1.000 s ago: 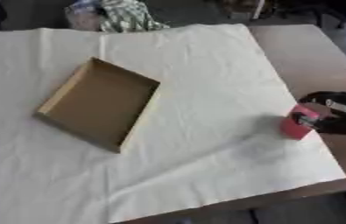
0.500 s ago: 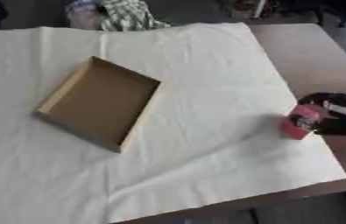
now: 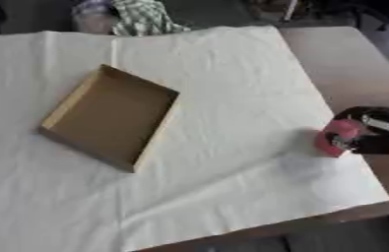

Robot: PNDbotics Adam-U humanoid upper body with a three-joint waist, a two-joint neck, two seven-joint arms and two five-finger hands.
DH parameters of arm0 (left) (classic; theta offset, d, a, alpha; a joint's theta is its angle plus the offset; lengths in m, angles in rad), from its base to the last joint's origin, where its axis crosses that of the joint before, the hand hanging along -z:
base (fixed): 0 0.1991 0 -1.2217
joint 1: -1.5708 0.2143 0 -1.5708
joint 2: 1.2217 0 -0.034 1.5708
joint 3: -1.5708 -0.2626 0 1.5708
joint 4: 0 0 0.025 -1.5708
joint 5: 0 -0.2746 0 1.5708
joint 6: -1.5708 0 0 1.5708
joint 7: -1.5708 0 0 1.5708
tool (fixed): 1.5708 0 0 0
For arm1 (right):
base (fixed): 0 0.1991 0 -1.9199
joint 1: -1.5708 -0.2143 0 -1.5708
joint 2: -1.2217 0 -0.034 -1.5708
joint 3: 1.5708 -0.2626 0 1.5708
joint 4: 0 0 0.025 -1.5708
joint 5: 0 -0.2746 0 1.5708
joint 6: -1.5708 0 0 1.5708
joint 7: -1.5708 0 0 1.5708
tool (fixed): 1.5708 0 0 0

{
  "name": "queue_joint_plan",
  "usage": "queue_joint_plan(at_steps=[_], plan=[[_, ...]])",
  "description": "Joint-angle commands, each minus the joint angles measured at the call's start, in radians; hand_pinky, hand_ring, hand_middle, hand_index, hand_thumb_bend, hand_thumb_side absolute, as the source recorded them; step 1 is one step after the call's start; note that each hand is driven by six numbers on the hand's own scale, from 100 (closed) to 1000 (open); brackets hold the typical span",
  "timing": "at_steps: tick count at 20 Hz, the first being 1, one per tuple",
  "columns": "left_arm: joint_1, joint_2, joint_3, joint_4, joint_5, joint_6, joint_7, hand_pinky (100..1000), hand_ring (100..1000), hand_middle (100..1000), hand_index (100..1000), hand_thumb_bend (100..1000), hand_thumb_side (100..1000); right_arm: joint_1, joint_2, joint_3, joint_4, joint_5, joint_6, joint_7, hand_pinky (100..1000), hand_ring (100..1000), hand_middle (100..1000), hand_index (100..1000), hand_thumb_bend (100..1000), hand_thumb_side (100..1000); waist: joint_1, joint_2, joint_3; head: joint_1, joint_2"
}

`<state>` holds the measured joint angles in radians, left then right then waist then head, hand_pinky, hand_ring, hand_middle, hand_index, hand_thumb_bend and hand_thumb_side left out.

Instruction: Pick up objects on the table and place them in the box.

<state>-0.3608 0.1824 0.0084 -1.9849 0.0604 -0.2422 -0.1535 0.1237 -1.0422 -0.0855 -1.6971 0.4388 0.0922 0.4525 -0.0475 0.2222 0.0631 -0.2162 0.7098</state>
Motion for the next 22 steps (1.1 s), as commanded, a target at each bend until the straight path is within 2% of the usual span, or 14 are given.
queue_joint_plan(at_steps=[1, 8, 11, 22], plan=[[-0.011, 0.0, -0.003, -0.015, 0.001, -0.001, -0.008, 536, 705, 649, 770, 100, 693, -0.007, -0.022, -0.015, 0.009, 0.012, 0.006, -0.007, 942, 1000, 983, 1000, 231, 905, 0.001, -0.01, 0.0, -0.004, -0.008], [-0.009, -0.002, -0.003, -0.015, 0.0, 0.003, -0.02, 535, 705, 648, 768, 100, 695, -0.014, -0.019, -0.023, 0.02, 0.007, 0.012, -0.031, 940, 992, 977, 1000, 191, 876, 0.004, -0.008, -0.001, -0.007, -0.009], [-0.009, -0.002, -0.004, -0.015, 0.0, 0.005, -0.025, 535, 705, 648, 768, 100, 697, -0.017, -0.021, -0.024, 0.03, 0.003, 0.015, -0.035, 941, 997, 980, 1000, 224, 908, 0.004, -0.005, -0.002, -0.011, -0.012], [-0.011, -0.007, -0.004, -0.015, 0.002, 0.006, -0.034, 534, 705, 647, 766, 100, 698, -0.036, -0.02, -0.023, 0.092, 0.019, -0.004, -0.007, 946, 1000, 990, 1000, 251, 956, 0.009, 0.009, 0.001, -0.02, -0.021]])
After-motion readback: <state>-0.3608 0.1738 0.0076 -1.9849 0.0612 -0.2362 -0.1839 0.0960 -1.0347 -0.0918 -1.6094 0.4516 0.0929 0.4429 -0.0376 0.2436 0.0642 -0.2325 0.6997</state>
